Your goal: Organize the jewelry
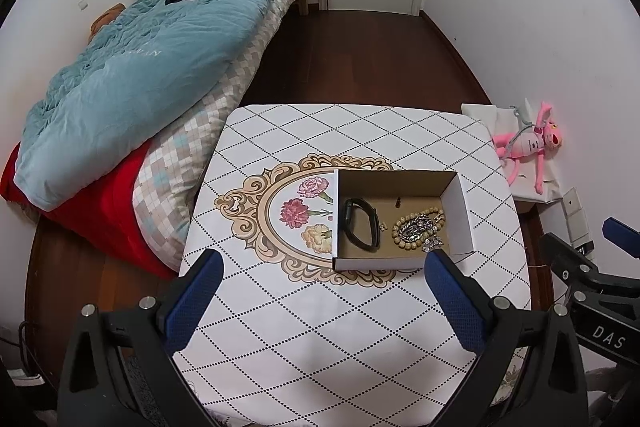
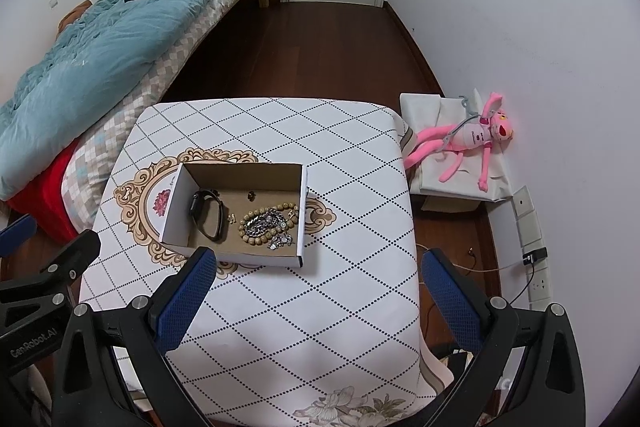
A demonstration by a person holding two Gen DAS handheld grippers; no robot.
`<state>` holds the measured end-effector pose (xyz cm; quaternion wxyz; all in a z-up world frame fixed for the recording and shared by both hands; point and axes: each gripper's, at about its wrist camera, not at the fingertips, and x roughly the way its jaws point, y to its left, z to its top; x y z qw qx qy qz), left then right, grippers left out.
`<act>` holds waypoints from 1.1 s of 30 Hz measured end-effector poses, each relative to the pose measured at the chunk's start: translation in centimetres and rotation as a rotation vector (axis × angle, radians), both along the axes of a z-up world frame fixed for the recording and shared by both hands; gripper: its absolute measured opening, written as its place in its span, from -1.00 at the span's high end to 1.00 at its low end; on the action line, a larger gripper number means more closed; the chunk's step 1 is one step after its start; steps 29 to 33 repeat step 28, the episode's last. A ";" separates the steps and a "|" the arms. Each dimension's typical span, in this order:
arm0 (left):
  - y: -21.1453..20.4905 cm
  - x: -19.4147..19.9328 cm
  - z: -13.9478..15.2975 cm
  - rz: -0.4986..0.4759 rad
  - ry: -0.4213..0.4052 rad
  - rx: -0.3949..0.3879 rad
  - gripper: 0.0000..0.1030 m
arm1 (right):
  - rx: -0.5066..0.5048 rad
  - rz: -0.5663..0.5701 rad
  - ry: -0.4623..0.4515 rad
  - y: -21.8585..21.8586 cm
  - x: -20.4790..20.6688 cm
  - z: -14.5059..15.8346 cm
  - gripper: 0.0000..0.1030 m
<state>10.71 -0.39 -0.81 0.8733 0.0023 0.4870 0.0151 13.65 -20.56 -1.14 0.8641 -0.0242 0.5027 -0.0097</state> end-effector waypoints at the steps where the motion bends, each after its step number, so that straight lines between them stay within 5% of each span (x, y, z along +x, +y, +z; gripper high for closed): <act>1: 0.0 0.0 0.0 -0.001 -0.001 0.001 -1.00 | 0.001 0.000 0.001 0.0 0.0 0.0 -1.00; 33: -0.2 0.1 0.1 -0.003 0.002 -0.006 -1.00 | -0.005 -0.003 0.010 -0.6 0.0 0.0 -1.00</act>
